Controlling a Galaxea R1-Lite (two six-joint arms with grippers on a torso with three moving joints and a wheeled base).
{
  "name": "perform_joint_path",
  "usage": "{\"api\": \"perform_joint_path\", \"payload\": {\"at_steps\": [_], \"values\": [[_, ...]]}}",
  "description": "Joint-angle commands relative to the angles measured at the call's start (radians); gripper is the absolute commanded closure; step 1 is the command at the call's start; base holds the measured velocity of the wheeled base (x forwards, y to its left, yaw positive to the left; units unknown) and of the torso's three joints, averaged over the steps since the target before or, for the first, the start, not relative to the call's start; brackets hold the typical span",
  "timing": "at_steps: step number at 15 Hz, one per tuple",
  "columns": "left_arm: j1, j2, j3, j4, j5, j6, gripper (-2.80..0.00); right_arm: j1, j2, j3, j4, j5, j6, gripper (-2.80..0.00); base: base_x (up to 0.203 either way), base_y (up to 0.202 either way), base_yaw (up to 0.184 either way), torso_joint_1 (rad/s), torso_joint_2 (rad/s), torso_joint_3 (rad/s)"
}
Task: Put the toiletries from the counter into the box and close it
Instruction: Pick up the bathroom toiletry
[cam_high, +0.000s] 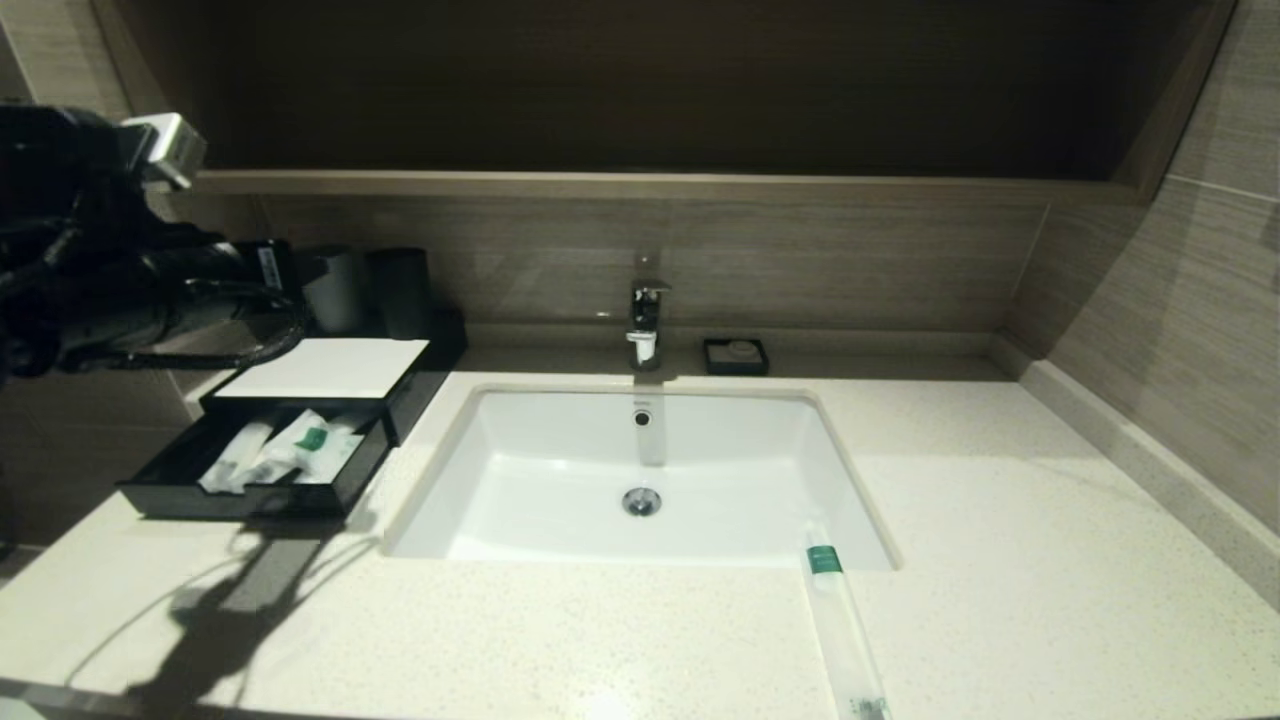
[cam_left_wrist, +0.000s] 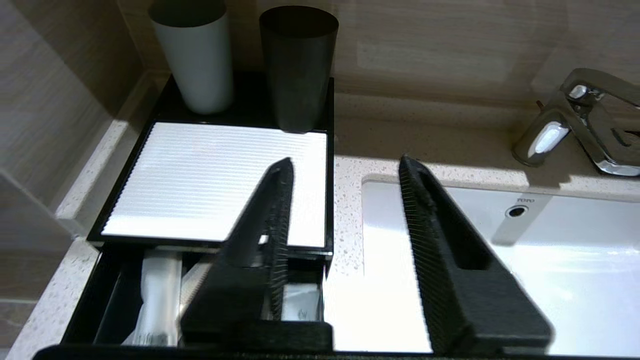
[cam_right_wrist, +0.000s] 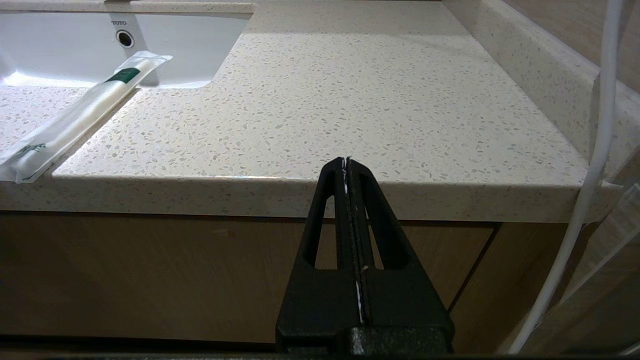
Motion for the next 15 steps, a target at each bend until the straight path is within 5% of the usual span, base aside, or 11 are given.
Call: {"api": "perform_joint_path", "payload": {"at_steps": [1,10,15], "values": [[0.000,-0.103,0.032,0.028,0.000,0.001,0.00,0.000,0.000,0.000,0.000,0.000,-0.001,0.00,0.000,0.000,0.000,0.000,0.00,0.000],[-0.040,-0.372,0.150,0.186,-0.004,0.001,0.00,0.000,0.000,0.000,0.000,0.000,-0.001,0.00,0.000,0.000,0.000,0.000,0.00,0.000],[-0.040,-0.563,0.314,0.206,0.001,0.001,0.00,0.000,0.000,0.000,0.000,0.000,-0.001,0.00,0.000,0.000,0.000,0.000,0.00,0.000]]}}
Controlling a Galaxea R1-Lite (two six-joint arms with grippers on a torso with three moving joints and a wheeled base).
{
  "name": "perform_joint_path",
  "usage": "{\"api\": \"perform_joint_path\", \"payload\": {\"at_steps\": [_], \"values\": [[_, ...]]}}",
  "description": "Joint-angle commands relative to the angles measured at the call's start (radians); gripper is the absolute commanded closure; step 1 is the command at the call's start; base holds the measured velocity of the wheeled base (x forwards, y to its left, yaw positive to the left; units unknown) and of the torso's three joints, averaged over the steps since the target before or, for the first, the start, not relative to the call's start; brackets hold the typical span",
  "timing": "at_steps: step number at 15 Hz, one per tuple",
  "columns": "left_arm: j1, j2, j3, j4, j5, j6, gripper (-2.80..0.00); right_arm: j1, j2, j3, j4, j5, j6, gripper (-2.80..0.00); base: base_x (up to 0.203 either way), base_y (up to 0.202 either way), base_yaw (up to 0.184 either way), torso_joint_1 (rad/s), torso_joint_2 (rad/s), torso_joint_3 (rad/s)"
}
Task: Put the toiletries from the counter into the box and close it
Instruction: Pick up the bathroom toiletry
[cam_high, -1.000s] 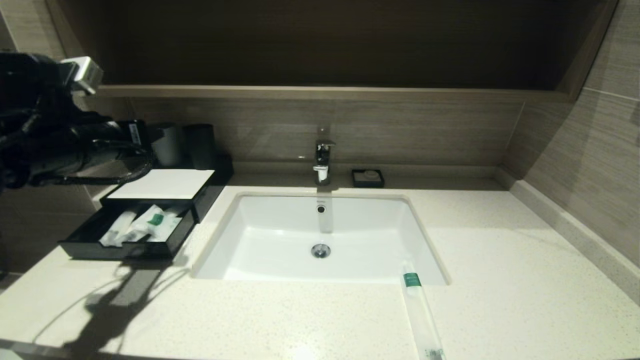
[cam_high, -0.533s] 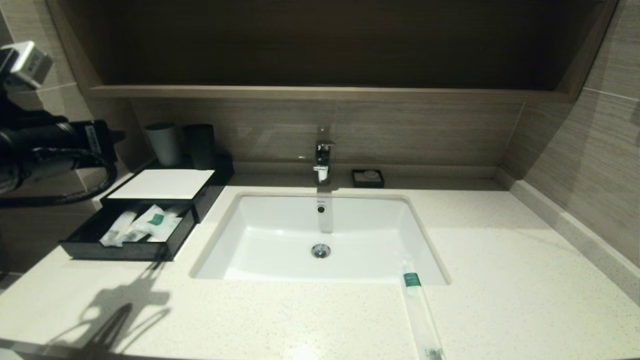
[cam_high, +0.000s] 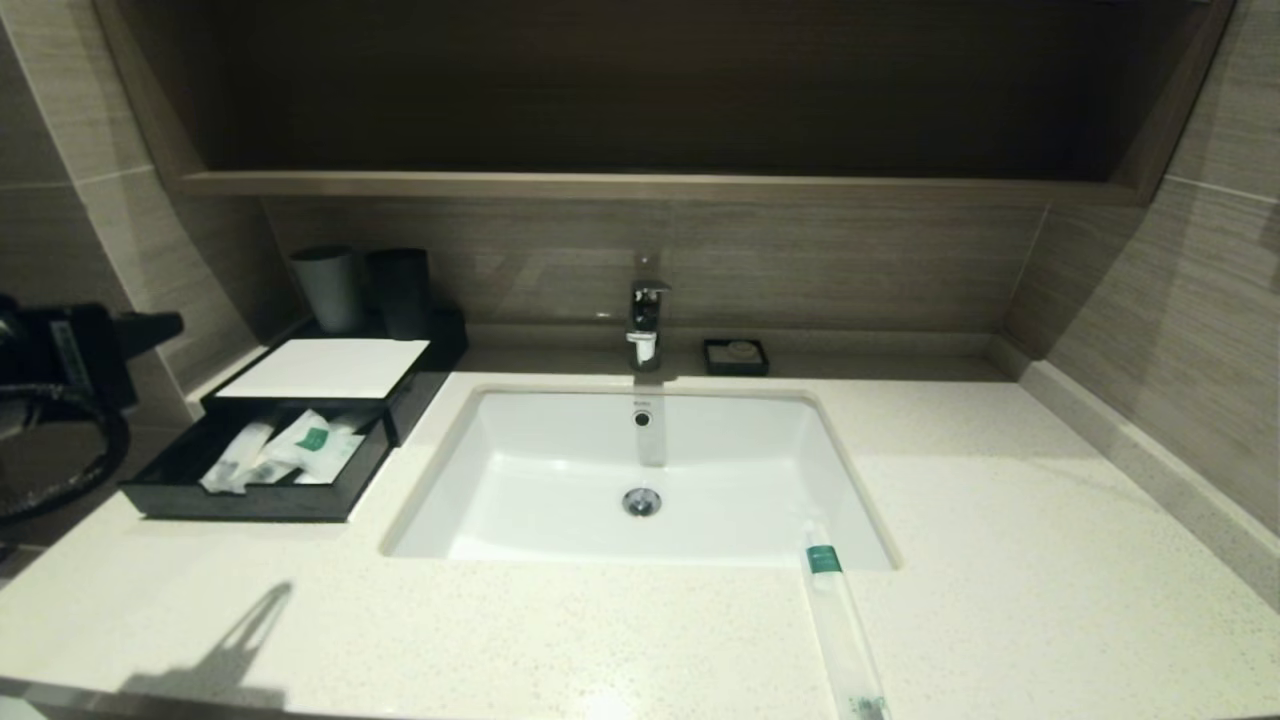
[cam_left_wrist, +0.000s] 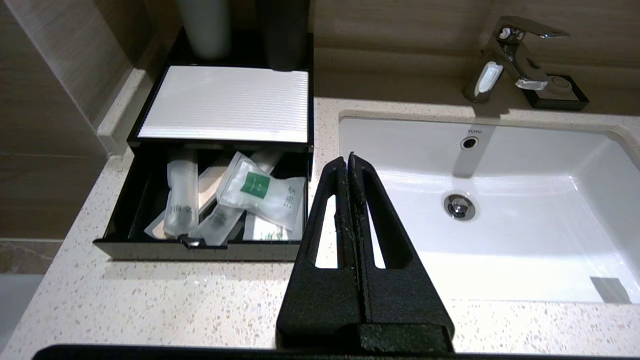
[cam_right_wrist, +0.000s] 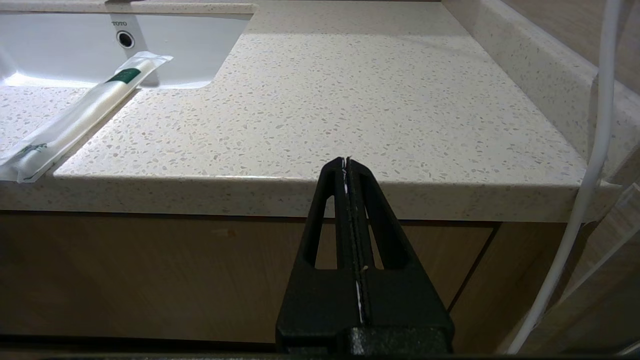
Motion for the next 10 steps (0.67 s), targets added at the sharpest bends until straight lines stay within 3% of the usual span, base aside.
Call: {"api": "perform_joint_path", "payload": {"at_steps": [1,10], "values": [[0.001,-0.142,0.099,-0.002,0.003,0.000,0.00,0.001,0.000,0.000,0.000,0.000,-0.001,0.00,0.000,0.000,0.000,0.000,0.00,0.000],[0.013,-0.549,0.292,0.132,0.053,0.022,0.00,0.000,0.000,0.000,0.000,0.000,-0.001,0.00,0.000,0.000,0.000,0.000,0.00,0.000]]}}
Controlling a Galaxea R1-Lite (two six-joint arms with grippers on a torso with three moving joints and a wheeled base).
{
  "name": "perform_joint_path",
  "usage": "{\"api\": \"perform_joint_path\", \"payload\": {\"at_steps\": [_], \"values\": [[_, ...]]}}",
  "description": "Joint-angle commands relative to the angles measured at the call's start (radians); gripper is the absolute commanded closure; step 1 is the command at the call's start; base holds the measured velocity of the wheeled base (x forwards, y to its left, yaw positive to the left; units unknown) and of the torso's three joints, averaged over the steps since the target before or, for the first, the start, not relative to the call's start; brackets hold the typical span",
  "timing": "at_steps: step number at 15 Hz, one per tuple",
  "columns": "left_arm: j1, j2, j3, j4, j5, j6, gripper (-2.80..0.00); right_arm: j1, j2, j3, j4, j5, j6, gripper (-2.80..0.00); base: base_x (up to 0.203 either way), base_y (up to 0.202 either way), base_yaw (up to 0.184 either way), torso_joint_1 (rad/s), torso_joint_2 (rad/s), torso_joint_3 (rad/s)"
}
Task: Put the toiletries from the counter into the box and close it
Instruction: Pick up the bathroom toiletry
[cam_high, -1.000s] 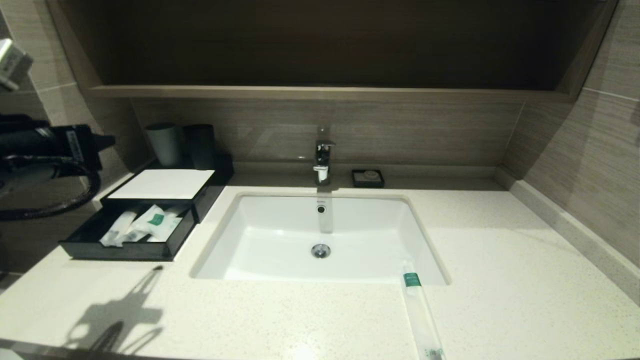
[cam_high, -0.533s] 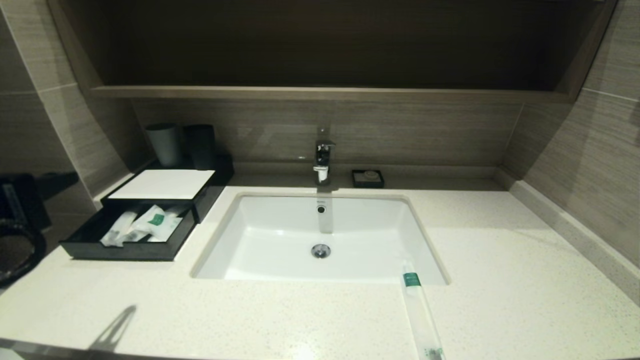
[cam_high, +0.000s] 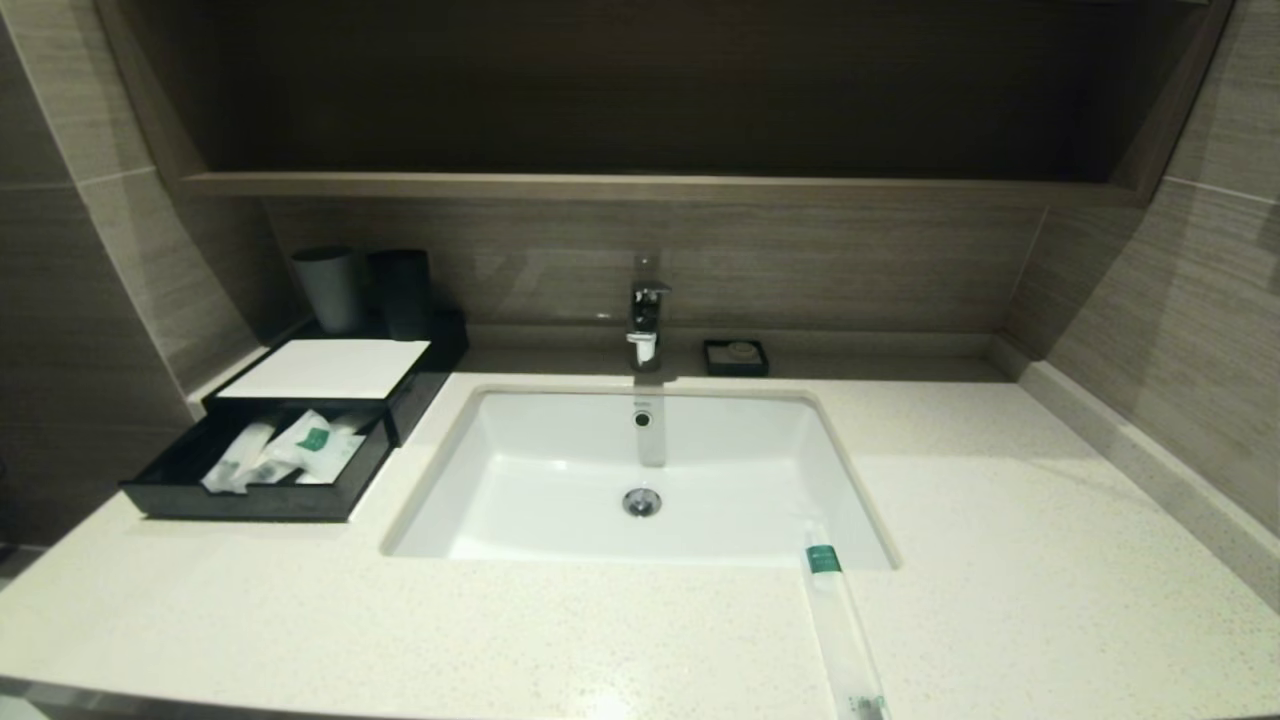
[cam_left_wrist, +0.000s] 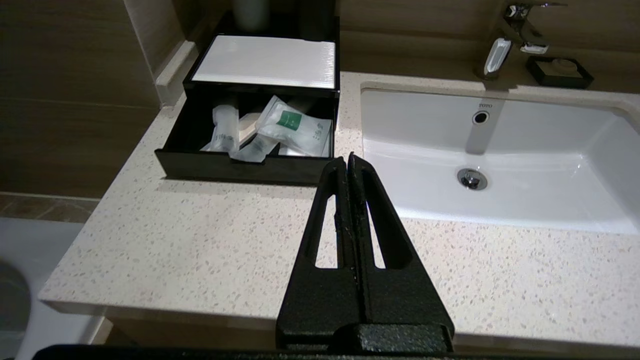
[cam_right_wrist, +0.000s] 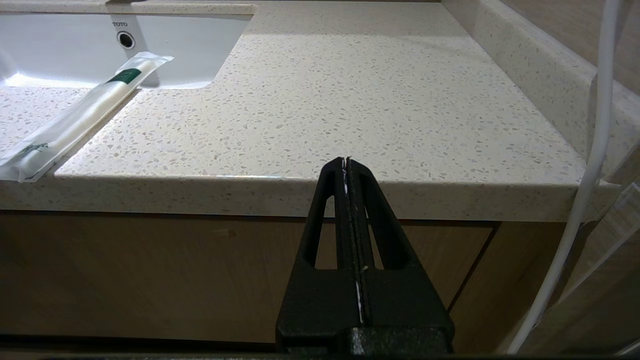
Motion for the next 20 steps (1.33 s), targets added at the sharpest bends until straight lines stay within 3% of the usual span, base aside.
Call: {"api": "perform_joint_path", "payload": {"at_steps": [1,7,13,17,20], "values": [[0.000,-0.149,0.065,0.013,0.003,0.014,0.00,0.000,-0.001,0.000,0.000,0.000,0.000,0.00,0.000,0.000,0.000,0.000,0.00,0.000],[0.002,-0.348,0.193,0.054,0.070,0.042,0.00,0.000,0.000,0.000,0.000,0.000,0.000,0.00,0.000,0.000,0.000,0.000,0.00,0.000],[0.028,-0.493,0.225,0.156,0.062,0.051,0.00,0.000,0.000,0.000,0.000,0.000,0.000,0.00,0.000,0.000,0.000,0.000,0.00,0.000],[0.032,-0.586,0.284,0.195,0.054,0.097,0.00,0.000,0.000,0.000,0.000,0.000,0.000,0.00,0.000,0.000,0.000,0.000,0.00,0.000],[0.031,-0.646,0.333,0.189,0.002,0.098,0.00,0.000,0.000,0.000,0.000,0.000,0.000,0.00,0.000,0.000,0.000,0.000,0.00,0.000]]}}
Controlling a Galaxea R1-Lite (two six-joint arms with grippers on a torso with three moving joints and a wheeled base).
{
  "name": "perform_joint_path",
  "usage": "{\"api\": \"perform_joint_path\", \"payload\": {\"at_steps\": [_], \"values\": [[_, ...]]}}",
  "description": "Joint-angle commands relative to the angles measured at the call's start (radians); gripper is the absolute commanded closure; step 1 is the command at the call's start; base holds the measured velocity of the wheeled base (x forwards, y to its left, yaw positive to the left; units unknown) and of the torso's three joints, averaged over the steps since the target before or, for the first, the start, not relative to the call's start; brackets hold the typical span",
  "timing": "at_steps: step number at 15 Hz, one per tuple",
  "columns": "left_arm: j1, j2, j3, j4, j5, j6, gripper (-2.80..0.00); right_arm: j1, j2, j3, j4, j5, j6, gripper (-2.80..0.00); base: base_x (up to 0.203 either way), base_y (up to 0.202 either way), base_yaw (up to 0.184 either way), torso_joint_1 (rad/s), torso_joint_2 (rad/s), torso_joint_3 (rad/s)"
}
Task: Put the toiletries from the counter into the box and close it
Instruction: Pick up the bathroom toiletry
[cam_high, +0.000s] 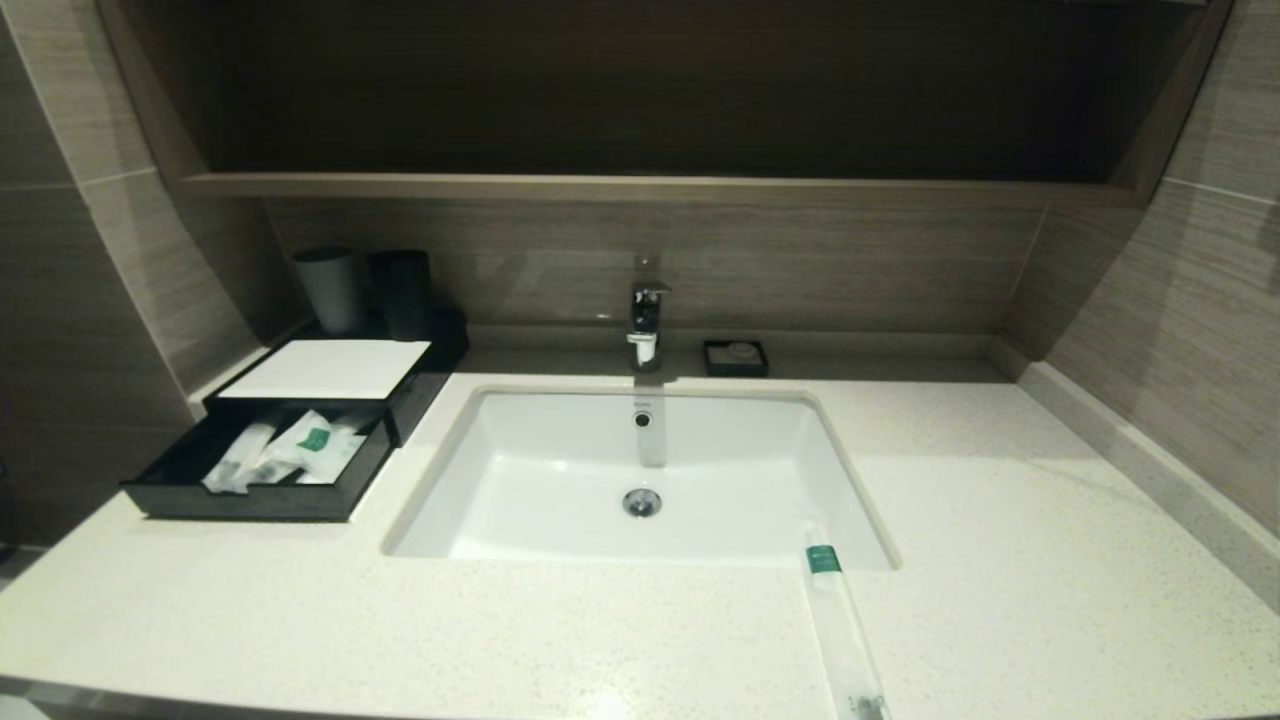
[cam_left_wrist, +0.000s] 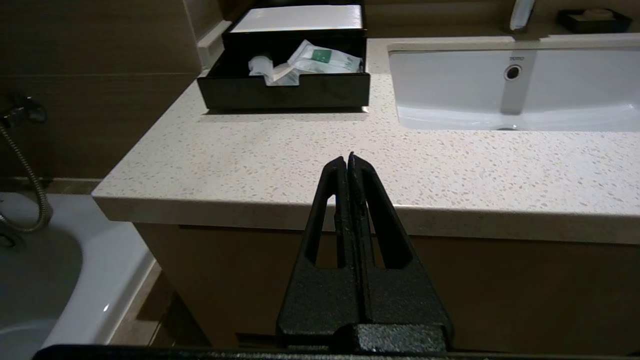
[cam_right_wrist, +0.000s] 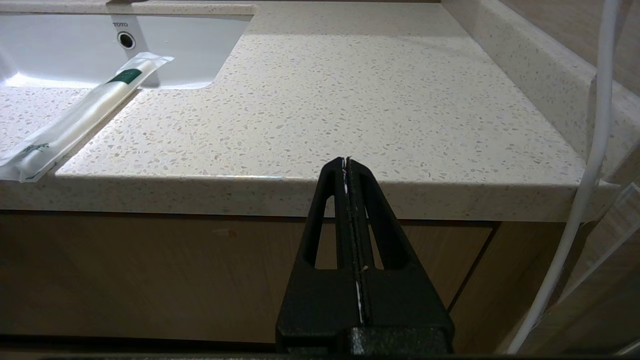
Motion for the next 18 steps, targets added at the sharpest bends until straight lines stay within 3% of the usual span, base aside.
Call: {"api": "perform_joint_path", "payload": {"at_steps": [1,4,8,11,18], "values": [[-0.001,-0.044,0.044,-0.010,-0.012,-0.003,0.00,0.000,0.000,0.000,0.000,0.000,-0.001,0.00,0.000,0.000,0.000,0.000,0.00,0.000],[-0.001,-0.044,0.099,-0.048,-0.022,-0.009,0.00,0.000,0.000,0.000,0.000,0.000,-0.001,0.00,0.000,0.000,0.000,0.000,0.00,0.000],[-0.001,-0.044,0.222,-0.286,-0.039,-0.006,0.00,0.000,0.000,0.000,0.000,0.000,-0.001,0.00,0.000,0.000,0.000,0.000,0.00,0.000],[-0.001,-0.044,0.264,-0.382,-0.040,-0.002,0.00,0.000,0.000,0.000,0.000,0.000,-0.001,0.00,0.000,0.000,0.000,0.000,0.00,0.000],[-0.001,-0.044,0.327,-0.385,-0.081,-0.011,0.00,0.000,0.000,0.000,0.000,0.000,-0.001,0.00,0.000,0.000,0.000,0.000,0.00,0.000]]}}
